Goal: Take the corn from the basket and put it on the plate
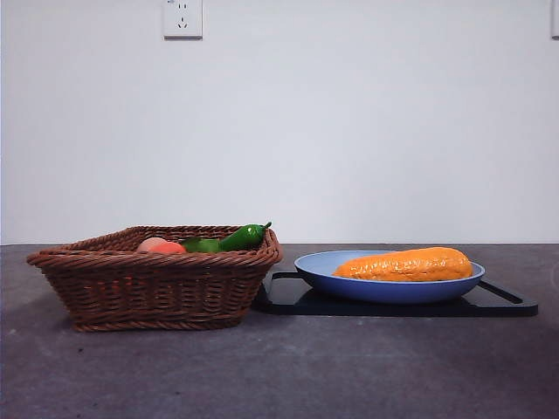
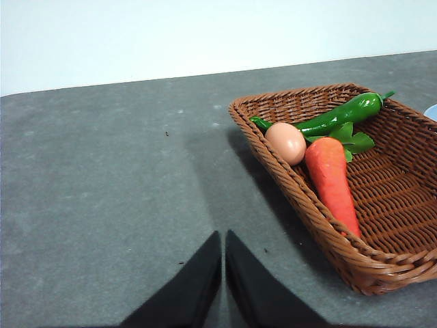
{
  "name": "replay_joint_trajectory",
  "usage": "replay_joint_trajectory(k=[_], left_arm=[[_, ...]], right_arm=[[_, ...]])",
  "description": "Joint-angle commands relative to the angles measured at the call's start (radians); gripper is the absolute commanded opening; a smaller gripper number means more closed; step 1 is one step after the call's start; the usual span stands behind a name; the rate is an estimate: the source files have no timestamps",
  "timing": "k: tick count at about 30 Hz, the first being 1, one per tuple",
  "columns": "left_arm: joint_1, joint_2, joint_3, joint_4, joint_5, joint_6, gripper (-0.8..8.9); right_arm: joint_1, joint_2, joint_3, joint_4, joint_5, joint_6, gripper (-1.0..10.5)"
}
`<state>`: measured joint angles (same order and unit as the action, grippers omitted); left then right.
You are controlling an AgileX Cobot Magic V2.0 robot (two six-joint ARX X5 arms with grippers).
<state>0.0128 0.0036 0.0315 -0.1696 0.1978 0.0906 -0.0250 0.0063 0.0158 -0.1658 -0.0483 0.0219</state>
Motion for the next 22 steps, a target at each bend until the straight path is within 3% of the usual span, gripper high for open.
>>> replay_joint_trajectory(k=[1, 22], left_arm=[[0.003, 0.0, -0.023, -0.018, 0.0, -0.002, 0.08], [0.003, 0.0, -0.023, -0.018, 0.0, -0.002, 0.08]], right_arm=[[0.0, -0.003, -0.006, -0.011, 0.004, -0.007, 0.0], [0.001, -0.003, -0.006, 0.012, 0.004, -0.008, 0.0]])
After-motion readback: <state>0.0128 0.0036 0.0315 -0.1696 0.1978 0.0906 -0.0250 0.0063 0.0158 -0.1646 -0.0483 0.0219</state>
